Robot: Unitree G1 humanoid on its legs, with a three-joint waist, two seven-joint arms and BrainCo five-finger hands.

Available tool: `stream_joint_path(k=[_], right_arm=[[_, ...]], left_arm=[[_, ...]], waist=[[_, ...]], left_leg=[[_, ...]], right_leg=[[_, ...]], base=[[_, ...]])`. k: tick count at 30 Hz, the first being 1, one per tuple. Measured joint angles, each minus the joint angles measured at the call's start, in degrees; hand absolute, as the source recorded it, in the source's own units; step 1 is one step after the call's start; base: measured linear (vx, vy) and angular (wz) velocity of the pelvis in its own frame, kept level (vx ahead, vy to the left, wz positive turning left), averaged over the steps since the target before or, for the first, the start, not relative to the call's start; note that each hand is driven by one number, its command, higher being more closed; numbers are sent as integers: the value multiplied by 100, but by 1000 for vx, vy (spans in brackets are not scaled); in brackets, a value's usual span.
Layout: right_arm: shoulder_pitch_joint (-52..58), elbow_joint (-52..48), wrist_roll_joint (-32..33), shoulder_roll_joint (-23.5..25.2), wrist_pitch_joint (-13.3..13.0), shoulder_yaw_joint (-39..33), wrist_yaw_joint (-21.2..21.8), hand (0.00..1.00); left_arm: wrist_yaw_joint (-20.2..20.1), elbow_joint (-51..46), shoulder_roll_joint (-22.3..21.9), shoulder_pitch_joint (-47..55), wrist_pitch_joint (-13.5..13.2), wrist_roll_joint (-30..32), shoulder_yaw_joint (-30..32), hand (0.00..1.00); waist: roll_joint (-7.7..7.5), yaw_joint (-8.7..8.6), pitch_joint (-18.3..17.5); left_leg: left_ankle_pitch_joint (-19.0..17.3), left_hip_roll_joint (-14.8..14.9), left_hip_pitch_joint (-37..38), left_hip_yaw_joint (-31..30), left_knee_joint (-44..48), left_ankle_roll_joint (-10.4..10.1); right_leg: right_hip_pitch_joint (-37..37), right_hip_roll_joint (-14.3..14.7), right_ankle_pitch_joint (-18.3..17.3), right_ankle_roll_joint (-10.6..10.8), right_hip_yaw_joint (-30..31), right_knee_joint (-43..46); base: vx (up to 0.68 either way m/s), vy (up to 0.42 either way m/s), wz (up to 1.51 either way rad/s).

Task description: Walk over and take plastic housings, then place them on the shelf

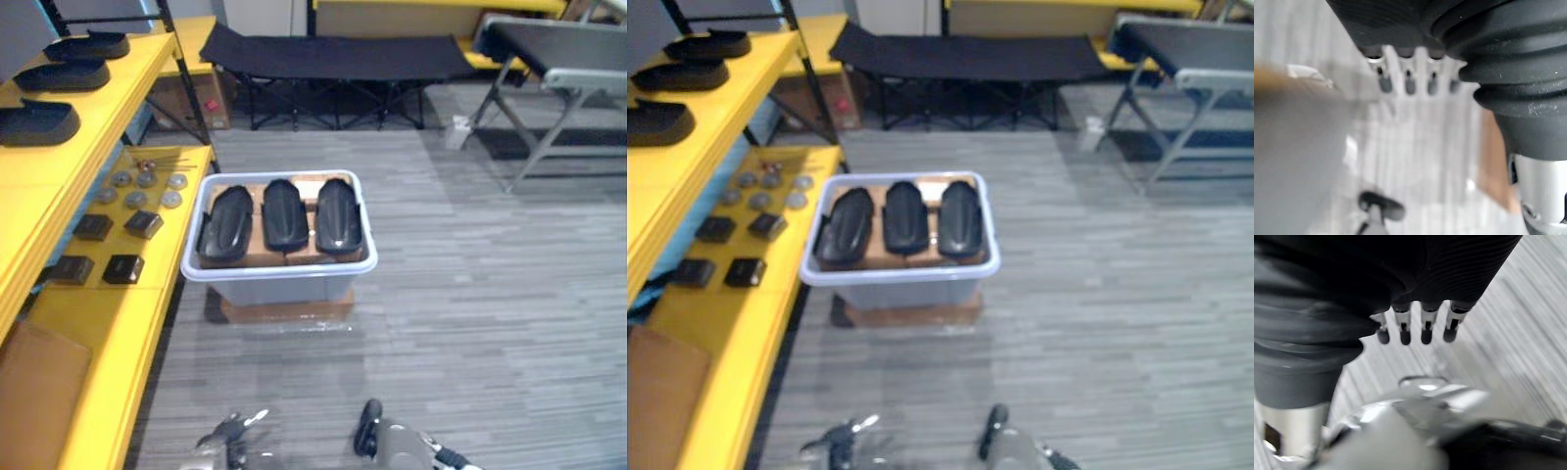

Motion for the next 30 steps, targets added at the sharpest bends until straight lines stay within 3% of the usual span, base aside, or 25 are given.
stream_joint_path(k=[2,4,5,6,7,8,9,11,12,13,14,15,16,17,21,25,27,29,30], right_arm=[[-4,17,-27,29,44,3,-33,0],[17,23,43,-4,45,82,-141,0],[106,30,73,-37,49,129,-169,0],[143,54,72,-56,49,142,-228,0],[157,59,66,-60,40,142,-245,0],[170,66,68,-99,4,92,-260,0],[171,65,68,-140,-59,36,-257,0],[102,-26,69,-150,-251,-135,-259,0],[112,-120,72,-165,-359,-220,-265,0],[95,-134,67,-154,-408,-271,-271,0],[64,-178,64,-72,-494,-270,-268,0],[48,-185,56,-28,-533,-269,-259,0],[18,-182,-59,-8,-625,-272,-243,0],[-7,-179,-197,-9,-665,-285,-224,0],[-43,-181,-728,-24,-1073,-193,148,0],[-236,-411,-1274,-2,-1745,1047,450,0],[-467,-1051,-1828,-28,-2234,2502,708,0],[-617,-1868,-2079,-75,-2417,3622,880,0],[-785,-2376,-2120,-63,-2469,4220,1008,0]], left_arm=[[139,-21,-66,95,52,-4,7,0],[275,-29,-81,160,99,-78,61,0],[421,-88,-66,162,0,-176,107,0],[502,-128,-17,160,-115,-196,254,0],[529,-127,-26,160,-163,-226,330,0],[581,-118,-102,164,-186,-236,474,0],[617,-78,-104,173,-184,-234,533,0],[617,36,-104,233,-159,-238,745,0],[612,61,-102,253,-137,-202,872,0],[588,70,-93,262,-141,-219,934,0],[587,137,5,350,-147,-100,973,0],[587,152,88,392,-154,-60,969,0],[579,170,190,397,-177,122,964,0],[579,202,247,411,-177,186,949,0],[625,180,261,399,-189,-8,734,0],[694,-31,267,381,-437,-217,397,0],[716,-78,335,286,-580,-217,213,0],[779,-76,373,148,-579,-215,58,0],[865,-131,426,117,-582,-204,-10,0]], waist=[[-22,5,-20],[13,44,-3],[41,84,10],[-65,133,15],[-39,146,18],[85,137,26],[130,132,35],[130,119,35],[176,103,30],[150,143,57],[7,149,-17],[-59,116,-24],[-245,106,-19],[-302,143,21],[-277,142,42],[-238,151,14],[-365,201,55],[-494,256,115],[-595,363,108]], left_leg=[[31,66,-259,-83,665,18],[510,277,-996,-268,1956,14],[1167,372,-1403,-424,2641,-170],[1589,418,-1702,-539,3210,-357],[1359,464,-1793,-529,3376,-323],[865,576,-1888,-351,3314,-297],[646,633,-1928,-45,2786,-233],[691,607,-2023,305,1498,-188],[1091,564,-2056,404,466,-102],[1344,477,-2070,335,282,-274],[1350,143,-1883,405,1,-206],[1351,20,-1896,408,-60,-192],[1315,-110,-1914,447,-21,-134],[1294,-203,-1929,462,13,-103],[1261,-341,-1780,374,-106,-53],[1305,-396,-1755,233,-407,-86],[1450,-417,-1859,188,-588,-79],[1559,-396,-1935,54,-731,-109],[1669,-354,-1935,40,-878,-122]], right_leg=[[13,-26,-233,27,29,78],[220,54,-234,88,-83,-265],[477,150,-226,98,-71,-610],[770,125,-170,61,5,-941],[895,111,-129,49,36,-1052],[1151,109,-97,28,37,-1227],[1334,53,-64,117,49,-1377],[1471,-105,-57,297,39,-1482],[1517,-164,-90,478,21,-1499],[1540,-242,-106,579,61,-1486],[1594,-430,-64,732,116,-1592],[1604,-501,-36,774,126,-1648],[1599,-623,-23,776,131,-1673],[1611,-704,-5,803,86,-1683],[1834,-795,51,889,-234,-1682],[1869,-777,52,890,-465,-1682],[1755,-768,74,911,-617,-1683],[1706,-686,128,852,-748,-1683],[1656,-610,223,816,-753,-1699]], base=[[140,-21,-3],[134,-69,18],[146,-75,31],[215,-48,25],[247,21,12],[302,63,-4],[250,77,-12],[219,152,-8],[205,208,-1],[215,240,-3],[192,177,2],[265,190,10],[291,185,16],[267,175,12],[185,74,19],[107,1,20],[57,-7,17],[15,-15,27],[15,-8,21]])
